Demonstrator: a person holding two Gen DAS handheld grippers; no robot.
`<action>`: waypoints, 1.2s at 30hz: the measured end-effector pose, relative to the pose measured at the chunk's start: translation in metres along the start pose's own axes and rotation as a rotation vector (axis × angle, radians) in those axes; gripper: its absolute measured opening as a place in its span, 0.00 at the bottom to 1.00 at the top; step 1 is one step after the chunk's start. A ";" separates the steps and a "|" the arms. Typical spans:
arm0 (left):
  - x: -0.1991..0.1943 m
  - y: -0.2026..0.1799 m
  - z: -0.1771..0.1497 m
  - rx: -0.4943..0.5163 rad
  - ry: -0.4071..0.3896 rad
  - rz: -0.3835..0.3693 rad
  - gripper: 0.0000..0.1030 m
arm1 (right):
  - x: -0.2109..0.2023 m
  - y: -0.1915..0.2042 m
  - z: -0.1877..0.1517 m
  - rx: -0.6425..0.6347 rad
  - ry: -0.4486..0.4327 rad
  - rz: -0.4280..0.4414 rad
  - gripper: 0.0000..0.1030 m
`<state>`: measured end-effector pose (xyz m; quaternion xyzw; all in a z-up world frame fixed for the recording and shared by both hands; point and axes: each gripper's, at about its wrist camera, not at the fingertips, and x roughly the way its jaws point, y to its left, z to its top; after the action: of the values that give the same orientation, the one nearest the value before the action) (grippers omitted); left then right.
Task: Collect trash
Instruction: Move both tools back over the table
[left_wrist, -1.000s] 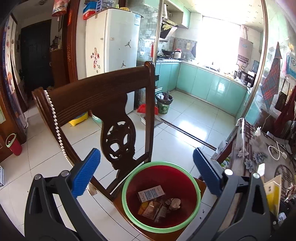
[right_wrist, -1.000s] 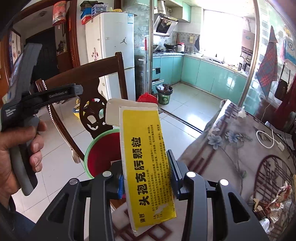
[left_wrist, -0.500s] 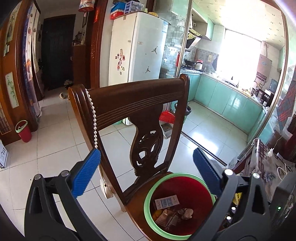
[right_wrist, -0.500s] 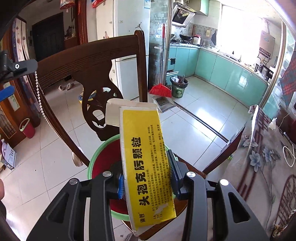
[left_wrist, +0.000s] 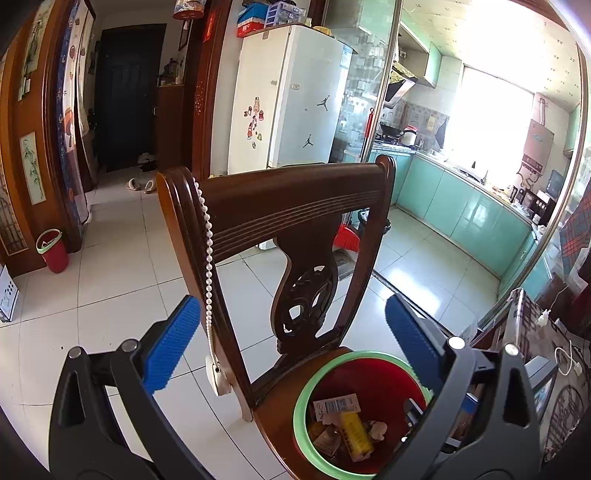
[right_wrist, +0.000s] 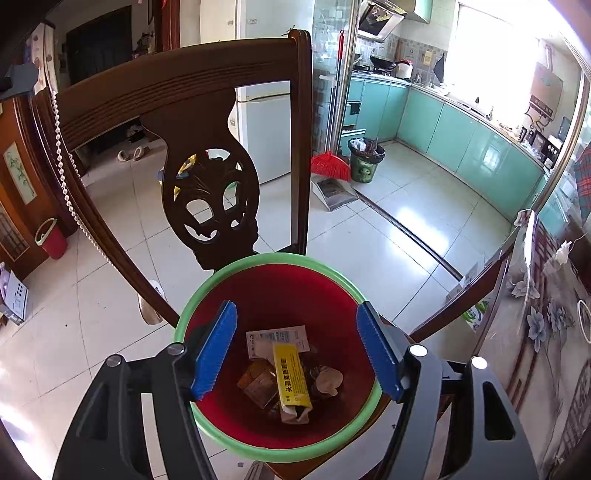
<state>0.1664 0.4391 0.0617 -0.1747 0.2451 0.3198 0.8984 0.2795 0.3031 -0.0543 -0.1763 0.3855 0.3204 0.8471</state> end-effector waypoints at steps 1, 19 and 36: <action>-0.001 -0.001 0.000 0.003 -0.002 0.000 0.95 | -0.003 0.000 0.000 0.002 -0.006 0.000 0.72; -0.041 -0.066 -0.018 0.171 -0.035 -0.130 0.95 | -0.157 -0.067 -0.072 0.098 -0.097 -0.094 0.94; -0.129 -0.185 -0.117 0.365 0.076 -0.436 0.95 | -0.329 -0.190 -0.242 0.328 -0.143 -0.347 0.94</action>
<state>0.1635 0.1852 0.0665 -0.0703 0.2887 0.0626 0.9528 0.1143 -0.1023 0.0528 -0.0769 0.3354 0.1148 0.9319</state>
